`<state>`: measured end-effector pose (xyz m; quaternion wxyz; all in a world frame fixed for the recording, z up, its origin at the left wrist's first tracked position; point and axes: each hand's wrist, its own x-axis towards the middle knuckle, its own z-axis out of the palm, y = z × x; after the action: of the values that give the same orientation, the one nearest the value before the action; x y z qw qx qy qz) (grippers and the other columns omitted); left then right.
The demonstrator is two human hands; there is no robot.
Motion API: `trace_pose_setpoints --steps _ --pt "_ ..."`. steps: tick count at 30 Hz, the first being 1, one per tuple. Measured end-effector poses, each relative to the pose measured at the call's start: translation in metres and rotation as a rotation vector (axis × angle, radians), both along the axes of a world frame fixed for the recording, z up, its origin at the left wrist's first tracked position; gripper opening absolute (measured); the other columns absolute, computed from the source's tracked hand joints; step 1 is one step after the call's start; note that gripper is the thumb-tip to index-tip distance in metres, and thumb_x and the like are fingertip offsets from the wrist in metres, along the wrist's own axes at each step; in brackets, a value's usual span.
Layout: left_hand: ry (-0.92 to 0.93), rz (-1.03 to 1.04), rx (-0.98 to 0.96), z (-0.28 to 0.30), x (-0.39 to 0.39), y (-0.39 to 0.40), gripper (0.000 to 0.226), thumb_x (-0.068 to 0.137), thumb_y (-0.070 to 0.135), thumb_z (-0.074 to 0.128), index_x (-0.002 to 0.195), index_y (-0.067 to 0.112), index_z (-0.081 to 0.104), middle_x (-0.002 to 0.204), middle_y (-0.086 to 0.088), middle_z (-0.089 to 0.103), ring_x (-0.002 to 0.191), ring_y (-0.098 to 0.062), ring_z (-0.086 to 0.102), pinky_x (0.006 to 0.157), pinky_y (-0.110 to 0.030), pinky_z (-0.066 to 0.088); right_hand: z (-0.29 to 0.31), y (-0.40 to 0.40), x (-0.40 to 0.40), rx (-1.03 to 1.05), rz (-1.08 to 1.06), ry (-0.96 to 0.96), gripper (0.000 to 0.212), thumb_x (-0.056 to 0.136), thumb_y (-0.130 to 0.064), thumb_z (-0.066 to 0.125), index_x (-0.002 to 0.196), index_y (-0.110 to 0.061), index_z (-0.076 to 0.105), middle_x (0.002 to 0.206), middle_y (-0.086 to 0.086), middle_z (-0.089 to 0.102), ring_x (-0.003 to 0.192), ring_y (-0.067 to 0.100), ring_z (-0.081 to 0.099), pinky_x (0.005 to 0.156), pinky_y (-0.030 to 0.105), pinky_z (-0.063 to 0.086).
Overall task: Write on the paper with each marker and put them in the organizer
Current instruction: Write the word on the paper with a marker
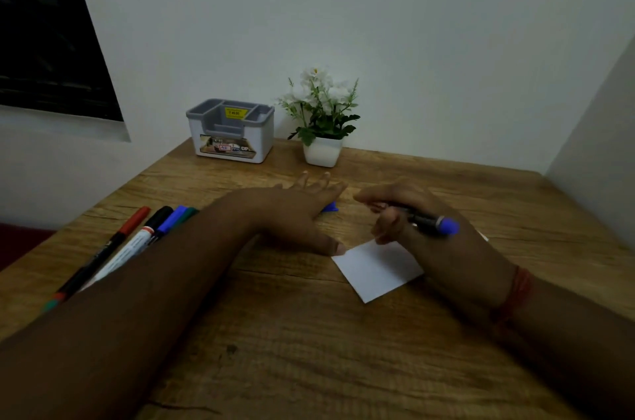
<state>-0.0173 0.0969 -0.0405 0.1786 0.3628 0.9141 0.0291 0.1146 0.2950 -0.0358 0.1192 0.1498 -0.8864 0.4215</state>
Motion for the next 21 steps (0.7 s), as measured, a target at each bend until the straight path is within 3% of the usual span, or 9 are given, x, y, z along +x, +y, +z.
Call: trace_pose_setpoints --steps 2,4,8,12,21 --pt "0.006 0.013 0.011 -0.001 -0.001 0.0 0.109 0.079 0.075 0.056 0.152 0.041 -0.017 0.16 0.007 -0.028 0.147 -0.027 -0.025 0.119 -0.061 -0.001 0.0 -0.012 0.006 -0.249 -0.062 -0.108 0.038 0.09 -0.054 0.045 0.108 -0.035 0.073 0.106 -0.01 0.072 0.093 0.003 0.071 0.082 0.016 0.055" --pt "0.0 0.005 -0.013 -0.003 -0.003 0.001 0.11 0.079 0.075 0.056 0.151 0.041 -0.019 0.16 0.007 -0.029 0.147 -0.028 -0.025 0.119 -0.061 -0.002 -0.007 -0.017 0.009 -0.344 -0.088 -0.182 0.037 0.092 -0.051 0.048 0.101 -0.029 0.076 0.099 -0.005 0.077 0.093 0.008 0.074 0.091 0.029 0.055" --pt "0.008 0.009 0.006 -0.004 -0.006 0.001 0.11 0.078 0.074 0.057 0.151 0.041 -0.019 0.159 0.006 -0.031 0.146 -0.028 -0.027 0.119 -0.061 -0.003 -0.009 -0.015 0.009 -0.268 -0.088 -0.239 0.01 0.093 -0.02 0.063 0.093 -0.021 0.074 0.093 -0.003 0.077 0.089 0.008 0.073 0.088 0.03 0.057" --pt "0.025 0.004 -0.007 -0.005 -0.008 0.002 0.109 0.08 0.072 0.057 0.152 0.04 -0.019 0.159 0.005 -0.031 0.146 -0.027 -0.027 0.118 -0.061 -0.003 -0.011 -0.013 0.007 -0.176 -0.096 -0.247 0.008 0.086 -0.014 0.074 0.087 -0.022 0.075 0.095 -0.005 0.076 0.091 0.011 0.072 0.085 0.037 0.059" --pt "0.056 0.011 -0.005 -0.007 -0.011 0.001 0.115 0.072 0.08 0.055 0.151 0.041 -0.02 0.158 0.005 -0.032 0.145 -0.028 -0.03 0.117 -0.062 -0.007 -0.02 -0.015 0.002 -0.091 -0.18 -0.198 0.003 0.081 -0.025 0.075 0.079 -0.027 0.074 0.088 -0.014 0.073 0.082 -0.001 0.066 0.066 0.014 0.052"
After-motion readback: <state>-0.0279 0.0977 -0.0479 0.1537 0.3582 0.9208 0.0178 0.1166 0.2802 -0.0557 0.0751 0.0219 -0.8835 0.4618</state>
